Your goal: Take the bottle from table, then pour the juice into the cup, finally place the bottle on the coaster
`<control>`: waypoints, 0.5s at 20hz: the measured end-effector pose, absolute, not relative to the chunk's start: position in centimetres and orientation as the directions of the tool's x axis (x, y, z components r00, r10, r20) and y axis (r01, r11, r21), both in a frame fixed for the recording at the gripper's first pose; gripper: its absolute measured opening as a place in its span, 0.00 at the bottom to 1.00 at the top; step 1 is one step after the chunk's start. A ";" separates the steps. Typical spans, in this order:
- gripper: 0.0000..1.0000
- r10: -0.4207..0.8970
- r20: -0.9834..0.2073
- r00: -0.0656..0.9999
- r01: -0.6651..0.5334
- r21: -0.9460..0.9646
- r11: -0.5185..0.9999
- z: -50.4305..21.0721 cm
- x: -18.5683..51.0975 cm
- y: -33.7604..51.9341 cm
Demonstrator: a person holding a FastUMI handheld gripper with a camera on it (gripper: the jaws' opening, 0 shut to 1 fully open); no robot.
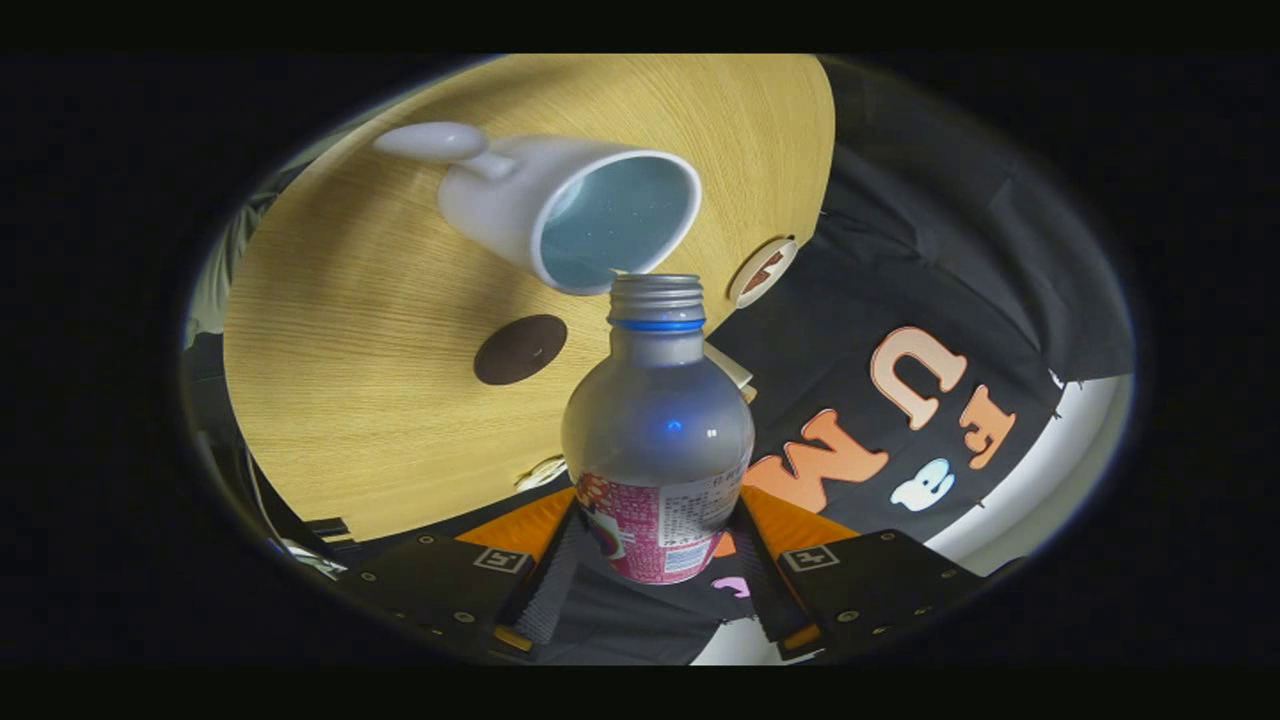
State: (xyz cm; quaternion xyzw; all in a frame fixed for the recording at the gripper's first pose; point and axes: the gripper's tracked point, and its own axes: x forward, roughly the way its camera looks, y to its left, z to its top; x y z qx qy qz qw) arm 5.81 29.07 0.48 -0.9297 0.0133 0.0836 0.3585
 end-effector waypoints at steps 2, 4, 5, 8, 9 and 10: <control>0.76 0.038 -0.168 0.985 -0.084 -0.658 -0.748 0.4 5.6 29.2; 0.76 0.038 -0.168 0.985 -0.084 -0.661 -0.746 0.7 5.6 29.1; 0.76 0.038 -0.167 0.985 -0.084 -0.664 -0.743 0.8 5.5 29.1; 0.76 0.035 -0.169 0.985 -0.092 -0.685 -0.723 0.7 5.6 29.0; 0.76 0.035 -0.172 0.984 -0.097 -0.699 -0.709 0.5 5.6 28.9; 0.76 0.039 -0.176 0.984 -0.102 -0.723 -0.684 0.4 5.6 28.8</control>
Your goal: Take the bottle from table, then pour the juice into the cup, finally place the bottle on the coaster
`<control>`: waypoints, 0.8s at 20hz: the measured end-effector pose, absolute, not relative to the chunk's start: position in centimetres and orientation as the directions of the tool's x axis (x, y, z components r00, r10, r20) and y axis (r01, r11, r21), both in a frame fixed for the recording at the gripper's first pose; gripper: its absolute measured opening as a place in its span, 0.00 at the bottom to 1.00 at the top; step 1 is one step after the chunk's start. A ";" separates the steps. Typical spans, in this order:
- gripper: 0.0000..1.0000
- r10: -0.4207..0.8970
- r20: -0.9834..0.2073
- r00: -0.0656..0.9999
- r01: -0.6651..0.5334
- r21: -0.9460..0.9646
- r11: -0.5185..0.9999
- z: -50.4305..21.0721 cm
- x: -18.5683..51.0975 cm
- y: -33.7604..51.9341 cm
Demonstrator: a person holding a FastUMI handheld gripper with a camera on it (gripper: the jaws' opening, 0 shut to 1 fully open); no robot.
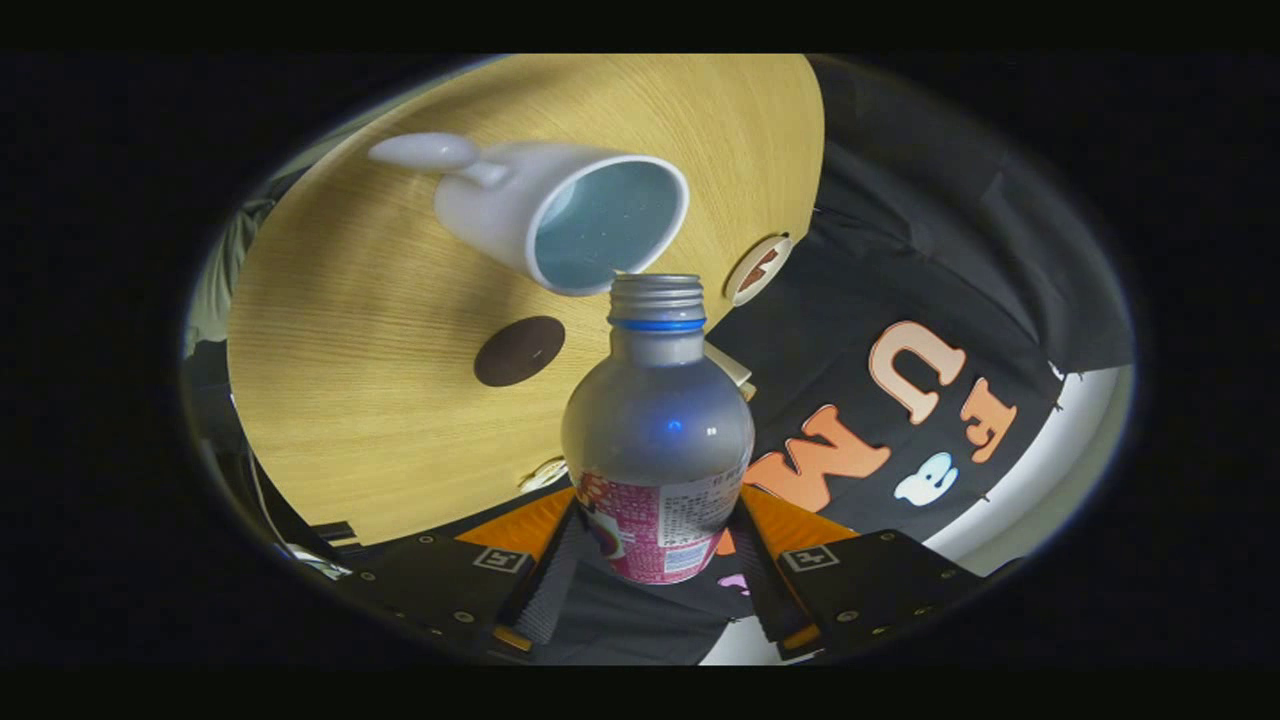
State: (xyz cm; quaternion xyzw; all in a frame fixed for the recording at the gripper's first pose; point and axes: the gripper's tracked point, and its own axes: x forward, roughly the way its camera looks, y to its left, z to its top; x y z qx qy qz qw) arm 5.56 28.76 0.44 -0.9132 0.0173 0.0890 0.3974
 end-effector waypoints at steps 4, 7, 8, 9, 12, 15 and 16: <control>0.77 0.076 -0.216 0.973 -0.153 -0.859 -0.488 -0.5 5.4 28.7; 0.77 0.105 -0.218 0.970 -0.172 -0.926 -0.337 -0.3 4.9 28.5; 0.77 0.107 -0.239 0.965 -0.202 -0.940 -0.275 -0.8 5.1 27.9; 0.77 0.110 -0.251 0.962 -0.223 -0.950 -0.217 -1.3 5.1 27.5; 0.77 0.114 -0.249 0.962 -0.245 -0.968 -0.048 -1.1 5.1 26.8; 0.77 0.140 -0.255 0.957 -0.278 -0.941 0.190 -0.7 5.8 26.2; 0.77 0.148 -0.253 0.956 -0.286 -0.919 0.273 -0.6 6.2 26.3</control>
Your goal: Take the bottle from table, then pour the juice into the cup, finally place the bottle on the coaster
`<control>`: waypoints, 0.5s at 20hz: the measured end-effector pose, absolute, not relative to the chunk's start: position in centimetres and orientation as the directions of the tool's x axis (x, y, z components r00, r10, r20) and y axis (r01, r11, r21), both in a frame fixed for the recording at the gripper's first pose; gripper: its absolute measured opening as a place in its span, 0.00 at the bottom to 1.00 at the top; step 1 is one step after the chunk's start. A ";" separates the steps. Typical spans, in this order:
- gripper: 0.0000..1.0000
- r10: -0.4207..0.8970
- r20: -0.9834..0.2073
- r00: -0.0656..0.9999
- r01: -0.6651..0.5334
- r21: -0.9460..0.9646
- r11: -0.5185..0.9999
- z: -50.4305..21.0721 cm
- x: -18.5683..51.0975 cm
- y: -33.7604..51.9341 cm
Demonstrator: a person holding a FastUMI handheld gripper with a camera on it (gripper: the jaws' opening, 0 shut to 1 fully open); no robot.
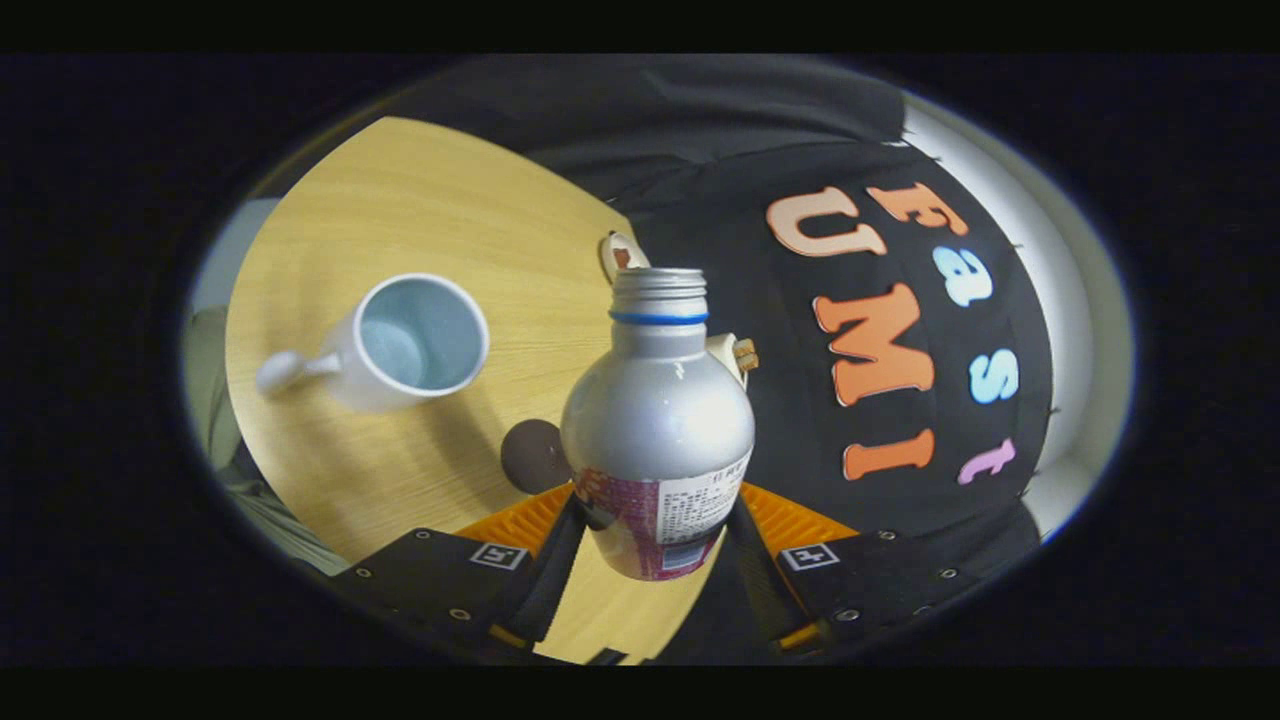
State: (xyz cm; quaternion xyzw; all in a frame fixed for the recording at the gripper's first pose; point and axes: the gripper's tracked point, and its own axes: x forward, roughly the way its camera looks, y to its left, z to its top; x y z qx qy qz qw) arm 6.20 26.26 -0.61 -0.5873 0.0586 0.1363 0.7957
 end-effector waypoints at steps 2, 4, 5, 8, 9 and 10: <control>0.77 0.161 -0.255 0.953 -0.301 -0.854 0.424 -0.2 6.9 25.9; 0.77 0.181 -0.254 0.950 -0.312 -0.775 0.549 0.0 8.0 26.0; 0.77 0.186 -0.257 0.948 -0.317 -0.733 0.602 0.0 8.5 26.1; 0.77 0.230 -0.259 0.938 -0.341 -0.574 0.744 -0.7 9.2 26.5; 0.77 0.242 -0.263 0.934 -0.349 -0.523 0.778 -0.8 9.6 26.7; 0.77 0.249 -0.263 0.932 -0.350 -0.476 0.807 -1.0 10.8 26.7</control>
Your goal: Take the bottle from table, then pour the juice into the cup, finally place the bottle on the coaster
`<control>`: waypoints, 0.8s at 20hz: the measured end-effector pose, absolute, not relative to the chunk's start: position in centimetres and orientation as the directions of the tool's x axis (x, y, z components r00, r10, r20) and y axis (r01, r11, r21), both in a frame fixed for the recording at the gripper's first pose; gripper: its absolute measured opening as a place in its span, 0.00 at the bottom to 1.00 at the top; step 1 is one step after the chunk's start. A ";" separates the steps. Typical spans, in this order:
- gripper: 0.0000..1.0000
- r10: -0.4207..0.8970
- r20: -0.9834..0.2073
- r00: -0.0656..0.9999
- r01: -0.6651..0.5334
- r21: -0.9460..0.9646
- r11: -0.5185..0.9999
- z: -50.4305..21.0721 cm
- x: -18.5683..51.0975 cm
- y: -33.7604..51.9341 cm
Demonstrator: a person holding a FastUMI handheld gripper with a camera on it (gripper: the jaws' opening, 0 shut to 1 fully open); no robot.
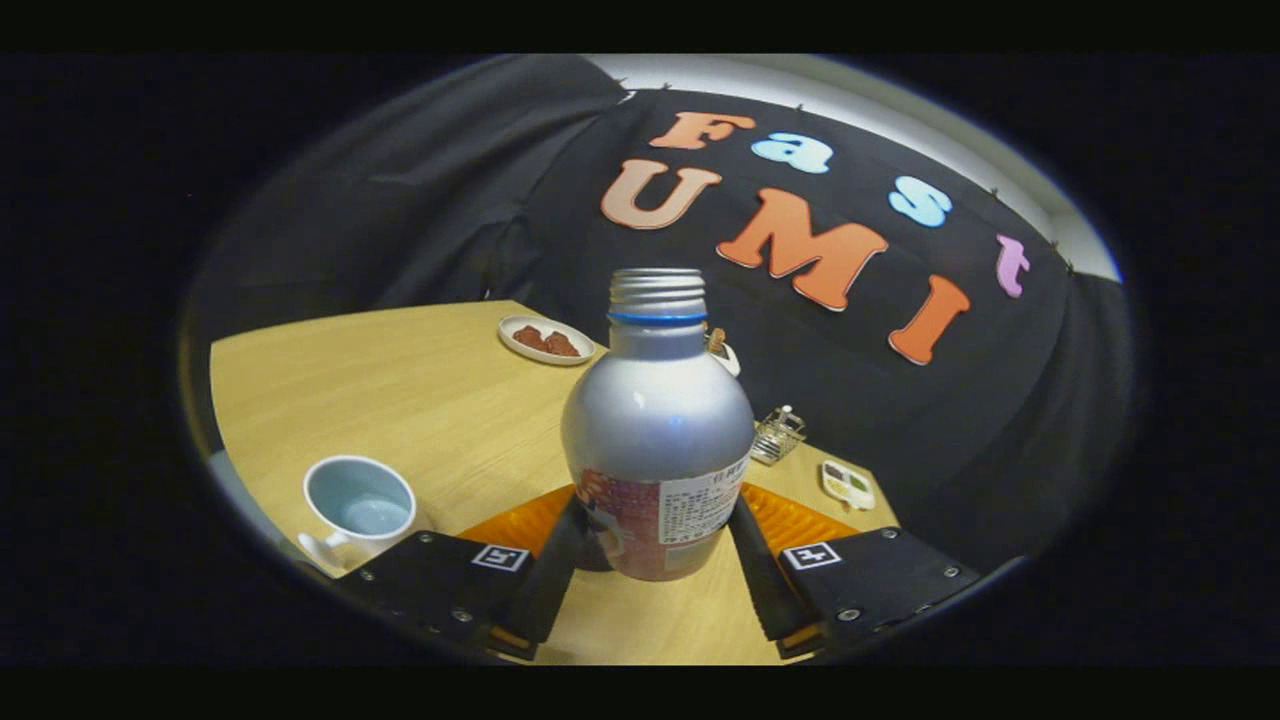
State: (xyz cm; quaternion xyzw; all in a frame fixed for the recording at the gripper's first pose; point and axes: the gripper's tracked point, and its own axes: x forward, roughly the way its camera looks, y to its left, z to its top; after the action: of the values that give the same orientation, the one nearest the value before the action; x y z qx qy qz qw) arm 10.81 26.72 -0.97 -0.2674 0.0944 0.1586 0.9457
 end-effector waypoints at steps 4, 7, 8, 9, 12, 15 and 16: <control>0.77 0.271 -0.268 0.925 -0.341 -0.264 0.902 -2.7 13.9 26.8; 0.77 0.274 -0.295 0.915 -0.327 -0.145 0.934 -4.5 15.2 26.4; 0.77 0.272 -0.305 0.913 -0.322 -0.131 0.937 -5.2 15.6 26.2; 0.77 0.275 -0.311 0.909 -0.324 -0.116 0.939 -5.8 15.8 26.2; 0.77 0.270 -0.333 0.903 -0.322 -0.112 0.940 -7.9 16.3 26.0; 0.77 0.271 -0.349 0.897 -0.330 -0.120 0.936 -9.2 16.7 26.3; 0.77 0.272 -0.353 0.895 -0.332 -0.119 0.936 -9.7 16.8 26.4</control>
State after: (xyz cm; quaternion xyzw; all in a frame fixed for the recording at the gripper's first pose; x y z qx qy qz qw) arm 16.79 26.40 -9.69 -0.0883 0.1681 0.1558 0.9694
